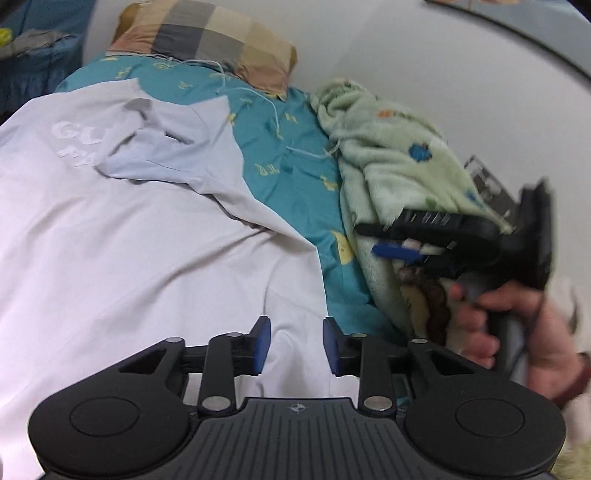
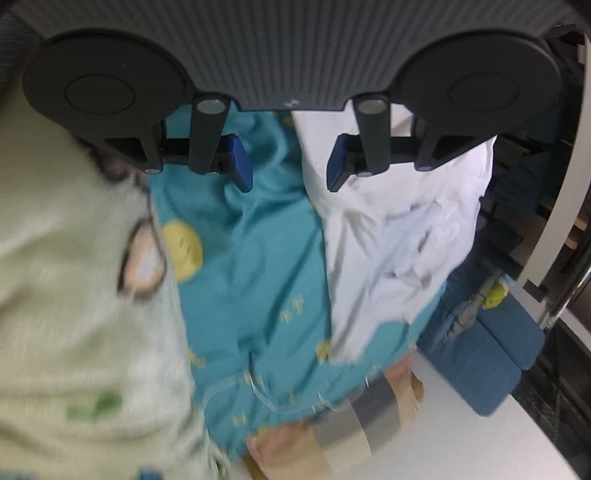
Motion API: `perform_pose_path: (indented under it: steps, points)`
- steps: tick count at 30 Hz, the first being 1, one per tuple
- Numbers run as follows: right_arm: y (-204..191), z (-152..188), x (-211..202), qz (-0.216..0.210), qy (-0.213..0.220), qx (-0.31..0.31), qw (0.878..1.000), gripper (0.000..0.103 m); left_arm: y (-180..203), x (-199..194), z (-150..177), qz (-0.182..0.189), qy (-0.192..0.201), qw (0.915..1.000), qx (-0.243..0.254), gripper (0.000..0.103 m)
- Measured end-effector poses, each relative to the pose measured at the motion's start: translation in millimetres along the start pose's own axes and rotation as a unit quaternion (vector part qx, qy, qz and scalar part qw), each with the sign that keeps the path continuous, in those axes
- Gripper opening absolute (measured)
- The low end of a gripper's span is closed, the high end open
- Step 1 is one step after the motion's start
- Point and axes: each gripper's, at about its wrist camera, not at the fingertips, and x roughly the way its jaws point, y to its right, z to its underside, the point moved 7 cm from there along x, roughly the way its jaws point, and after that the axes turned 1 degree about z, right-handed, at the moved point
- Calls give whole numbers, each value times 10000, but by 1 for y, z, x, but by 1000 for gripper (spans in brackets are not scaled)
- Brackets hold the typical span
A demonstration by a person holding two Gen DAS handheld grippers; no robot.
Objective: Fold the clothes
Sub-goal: 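Grasp the other side edge with the left gripper and fold it toward the middle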
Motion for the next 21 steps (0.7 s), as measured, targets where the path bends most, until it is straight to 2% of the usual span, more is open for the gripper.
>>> perform_pose_path:
  steps: [2, 4, 9, 11, 12, 14, 15, 17, 19, 21]
  points:
    - [-3, -7, -9, 25, 222, -145, 9996, 48, 12, 18, 5, -61, -171, 9993, 338, 40]
    - [-2, -9, -8, 80, 235, -222, 9994, 48, 27, 39, 12, -134, -303, 9968, 724, 52]
    - [7, -3, 8, -3, -74, 38, 10000, 48, 53, 86, 35, -479, -732, 9825, 1646, 53]
    - [7, -3, 9, -28, -77, 59, 9999, 48, 54, 98, 45, -617, -860, 9771, 1846, 52]
    - [7, -3, 10, -36, -73, 59, 9999, 48, 53, 101, 49, -673, -894, 9753, 1904, 48]
    - [7, -3, 11, -30, -76, 36, 10000, 48, 49, 103, 54, -712, -944, 9742, 1921, 30]
    - [7, -3, 12, -25, -90, 39, 9999, 48, 46, 101, 54, -685, -945, 9766, 1808, 8]
    - [8, -2, 13, -24, -120, 58, 9999, 48, 40, 89, 48, -512, -887, 9838, 1468, 4]
    - [9, -2, 13, -27, -105, 57, 9999, 48, 35, 68, 37, -229, -679, 9921, 1033, 2]
    - [8, -2, 11, -26, -73, 25, 10000, 48, 30, 45, 26, -60, -444, 9967, 679, 2]
